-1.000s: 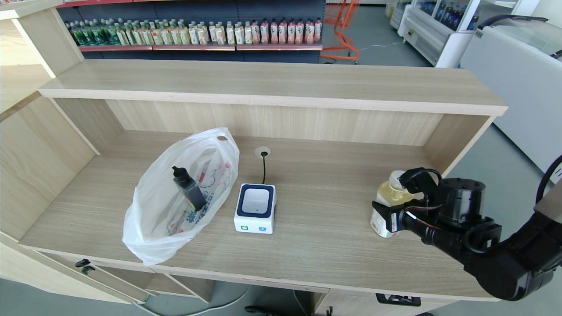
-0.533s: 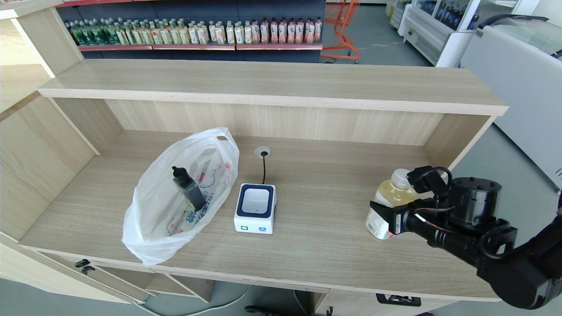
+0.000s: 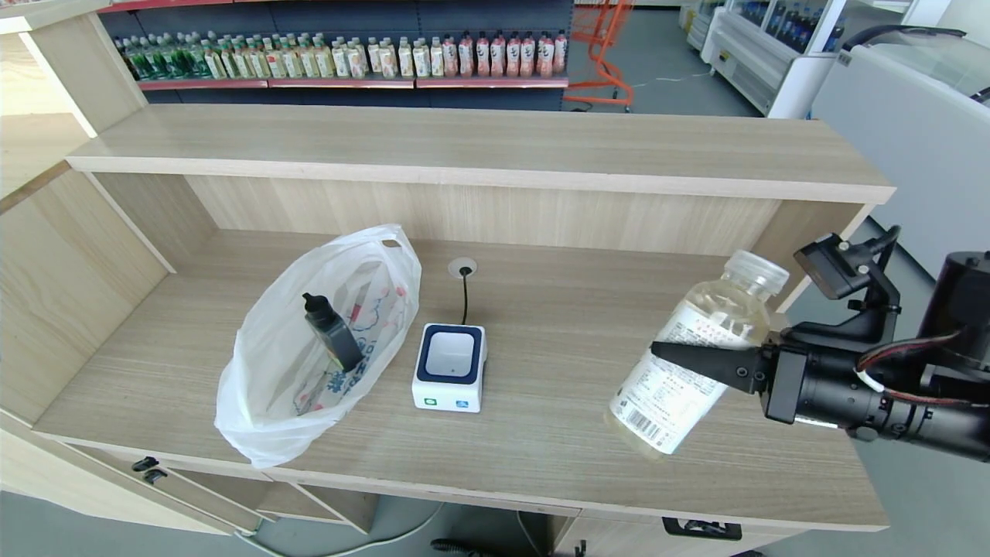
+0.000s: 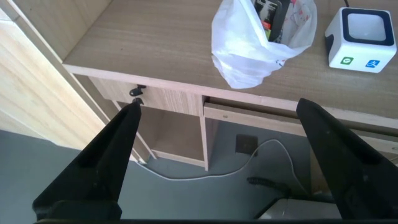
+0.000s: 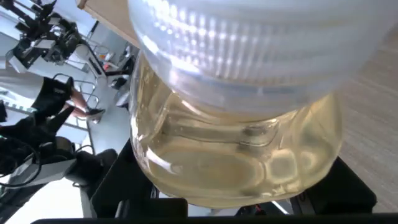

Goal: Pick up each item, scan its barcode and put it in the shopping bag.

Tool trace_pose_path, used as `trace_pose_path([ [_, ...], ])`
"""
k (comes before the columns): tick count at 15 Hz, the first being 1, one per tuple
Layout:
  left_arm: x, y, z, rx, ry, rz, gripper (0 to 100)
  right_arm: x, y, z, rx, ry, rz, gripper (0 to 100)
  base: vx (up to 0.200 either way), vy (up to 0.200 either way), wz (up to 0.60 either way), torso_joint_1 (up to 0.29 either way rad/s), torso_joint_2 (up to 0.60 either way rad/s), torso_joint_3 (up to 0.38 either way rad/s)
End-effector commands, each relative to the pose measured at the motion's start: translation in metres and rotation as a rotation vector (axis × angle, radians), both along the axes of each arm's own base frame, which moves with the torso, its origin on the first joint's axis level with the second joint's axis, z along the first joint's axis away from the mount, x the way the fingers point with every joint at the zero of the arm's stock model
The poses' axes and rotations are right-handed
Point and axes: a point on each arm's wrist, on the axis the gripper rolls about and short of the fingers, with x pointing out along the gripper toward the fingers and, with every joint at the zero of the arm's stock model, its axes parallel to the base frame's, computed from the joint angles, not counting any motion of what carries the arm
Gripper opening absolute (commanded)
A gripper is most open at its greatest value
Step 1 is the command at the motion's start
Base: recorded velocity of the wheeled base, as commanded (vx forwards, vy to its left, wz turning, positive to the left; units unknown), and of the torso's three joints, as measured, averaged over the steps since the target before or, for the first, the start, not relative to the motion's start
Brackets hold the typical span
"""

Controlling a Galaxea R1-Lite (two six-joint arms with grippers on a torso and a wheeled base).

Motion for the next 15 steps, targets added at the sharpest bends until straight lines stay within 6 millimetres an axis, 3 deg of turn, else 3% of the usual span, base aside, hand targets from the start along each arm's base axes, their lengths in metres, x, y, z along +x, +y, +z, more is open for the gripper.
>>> trace_pose_path([
  [1,0.000,0.000,0.000,0.000,0.001,0.001,100,-0.025,0.012,0.030,0.058,-0.045,0.093,0,0.000,0.000,0.00,0.000,0.00,0.000],
  [7,0.000,0.000,0.000,0.000,0.001,0.001,100,-0.046,0.041,0.024,0.041,0.013,0.256,0,0.000,0.000,0.00,0.000,0.00,0.000],
  [15,0.000,0.000,0.000,0.000,0.001,0.001,100,-0.054,0.041,0.027,-0.015,0.055,0.275,0,0.000,0.000,0.00,0.000,0.00,0.000],
])
